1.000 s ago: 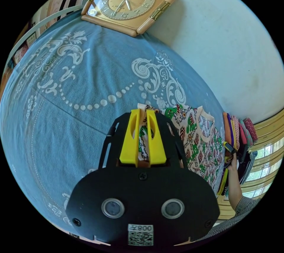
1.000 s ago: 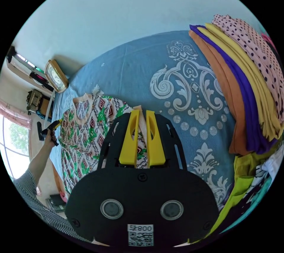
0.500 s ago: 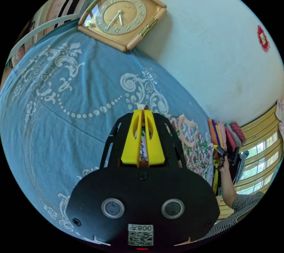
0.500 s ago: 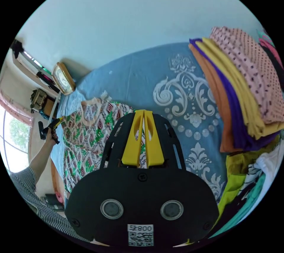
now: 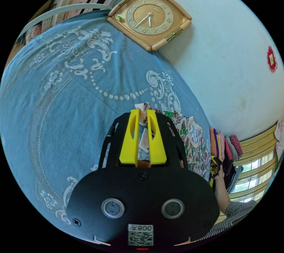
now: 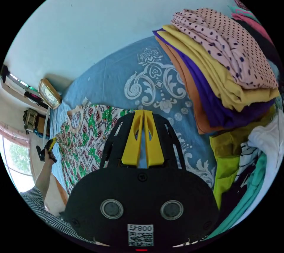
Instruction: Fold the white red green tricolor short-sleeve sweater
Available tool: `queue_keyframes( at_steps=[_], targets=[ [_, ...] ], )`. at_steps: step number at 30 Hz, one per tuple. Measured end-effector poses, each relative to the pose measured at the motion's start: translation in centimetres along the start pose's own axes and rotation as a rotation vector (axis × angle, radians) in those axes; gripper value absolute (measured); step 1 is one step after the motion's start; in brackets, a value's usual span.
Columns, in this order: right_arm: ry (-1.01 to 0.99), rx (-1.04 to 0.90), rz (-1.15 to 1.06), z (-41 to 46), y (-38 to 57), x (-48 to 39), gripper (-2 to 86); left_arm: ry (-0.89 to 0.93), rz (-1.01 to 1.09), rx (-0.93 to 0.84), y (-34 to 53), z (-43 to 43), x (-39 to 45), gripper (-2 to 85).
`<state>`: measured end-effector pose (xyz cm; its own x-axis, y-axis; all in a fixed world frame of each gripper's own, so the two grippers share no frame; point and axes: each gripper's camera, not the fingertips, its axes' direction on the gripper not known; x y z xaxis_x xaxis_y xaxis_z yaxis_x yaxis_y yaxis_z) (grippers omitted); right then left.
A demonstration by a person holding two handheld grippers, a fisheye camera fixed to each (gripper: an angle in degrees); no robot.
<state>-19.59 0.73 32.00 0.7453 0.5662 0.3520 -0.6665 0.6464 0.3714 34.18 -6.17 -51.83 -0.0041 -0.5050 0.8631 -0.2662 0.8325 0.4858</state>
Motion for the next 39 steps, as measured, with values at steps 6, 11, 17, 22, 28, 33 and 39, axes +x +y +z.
queue_keyframes(
  at_steps=[6,11,17,22,28,33,39],
  targets=[
    [-0.055,-0.041,-0.048,-0.9,2.3,-0.8,1.0,0.065,0.023,-0.037,2.1,-1.6,-0.7,7.7],
    [-0.045,-0.084,-0.107,-0.1,3.8,-3.6,2.0,0.064,0.083,-0.099,1.6,-0.8,1.1,7.7],
    [0.003,-0.122,-0.122,1.0,3.2,-6.1,1.0,-0.024,0.119,-0.162,0.4,-0.3,3.9,3.1],
    [0.024,-0.170,-0.147,-0.3,3.1,-7.5,0.3,-0.052,0.136,-0.143,1.3,-2.9,4.7,2.8],
    [-0.081,-0.092,-0.048,-2.1,1.9,-8.5,0.2,0.002,0.077,-0.046,1.0,-4.7,5.6,5.6],
    [-0.129,-0.004,-0.213,-3.4,-2.2,-16.4,0.7,0.064,0.258,-0.063,-1.6,-3.2,11.1,7.2],
    [-0.016,-0.085,-0.518,1.7,-8.6,-30.1,3.3,0.068,0.458,-0.197,-5.6,2.9,19.4,8.4]
  ],
)
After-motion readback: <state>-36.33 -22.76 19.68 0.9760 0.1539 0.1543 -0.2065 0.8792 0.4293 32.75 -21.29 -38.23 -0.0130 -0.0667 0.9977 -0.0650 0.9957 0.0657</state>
